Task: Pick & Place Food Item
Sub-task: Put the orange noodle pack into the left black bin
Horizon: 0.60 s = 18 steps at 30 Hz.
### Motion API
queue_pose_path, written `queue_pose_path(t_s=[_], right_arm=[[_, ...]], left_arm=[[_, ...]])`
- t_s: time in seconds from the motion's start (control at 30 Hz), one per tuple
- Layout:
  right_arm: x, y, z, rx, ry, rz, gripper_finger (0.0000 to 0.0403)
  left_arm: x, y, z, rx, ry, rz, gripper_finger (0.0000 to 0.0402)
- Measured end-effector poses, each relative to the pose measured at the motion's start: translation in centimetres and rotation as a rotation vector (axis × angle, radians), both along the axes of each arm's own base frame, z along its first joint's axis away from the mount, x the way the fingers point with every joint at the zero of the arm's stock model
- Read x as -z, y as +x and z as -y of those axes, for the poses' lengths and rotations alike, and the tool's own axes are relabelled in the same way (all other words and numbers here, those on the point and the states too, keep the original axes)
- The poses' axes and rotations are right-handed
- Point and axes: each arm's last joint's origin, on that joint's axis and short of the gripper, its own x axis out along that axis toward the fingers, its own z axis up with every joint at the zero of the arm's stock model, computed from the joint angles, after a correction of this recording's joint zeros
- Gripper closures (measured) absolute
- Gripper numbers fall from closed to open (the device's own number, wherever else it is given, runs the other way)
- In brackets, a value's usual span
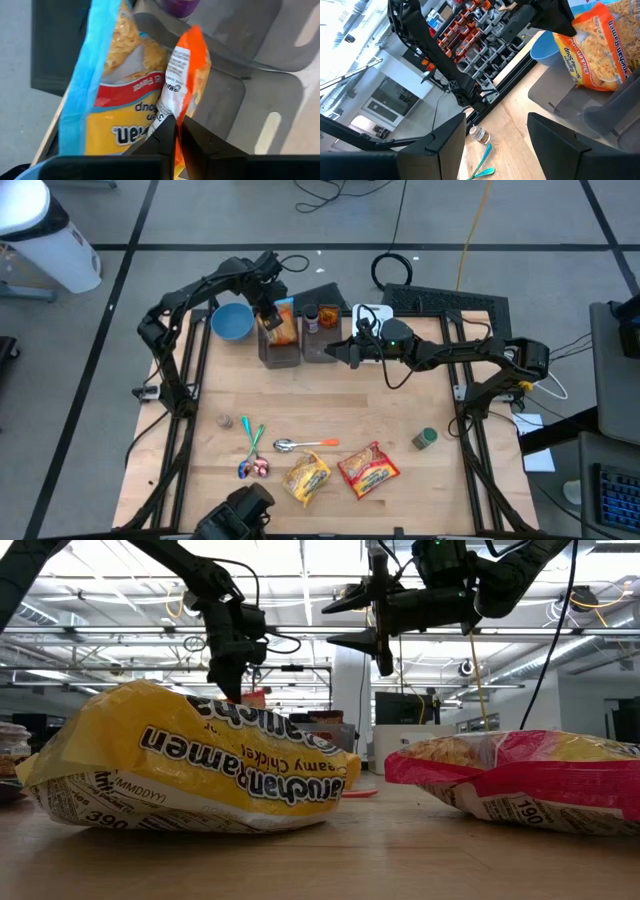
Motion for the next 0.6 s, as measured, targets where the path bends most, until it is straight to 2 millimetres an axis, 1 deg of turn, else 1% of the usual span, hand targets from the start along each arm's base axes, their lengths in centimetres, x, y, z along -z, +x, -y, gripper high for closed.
queue_pose_path(t_s=[0.23,0.47,0.6], right_arm=[[0.0,0.0,0.0,0.0,0.0,0.0,0.0195],[0.0,0.0,-0.01,-0.002,0.004,0.0,0.0195],[0.0,0.0,-0.01,-0.004,0.004,0.0,0.0195]], left_arm=[[0.0,0.01,0.0,0.001,-0.001,0.002,0.0338],[-0.01,0.04,0.04,0.008,-0.013,0.016,0.0268],[-0.07,-0.09,-0.02,-0.003,0.02,-0.019,0.0233]])
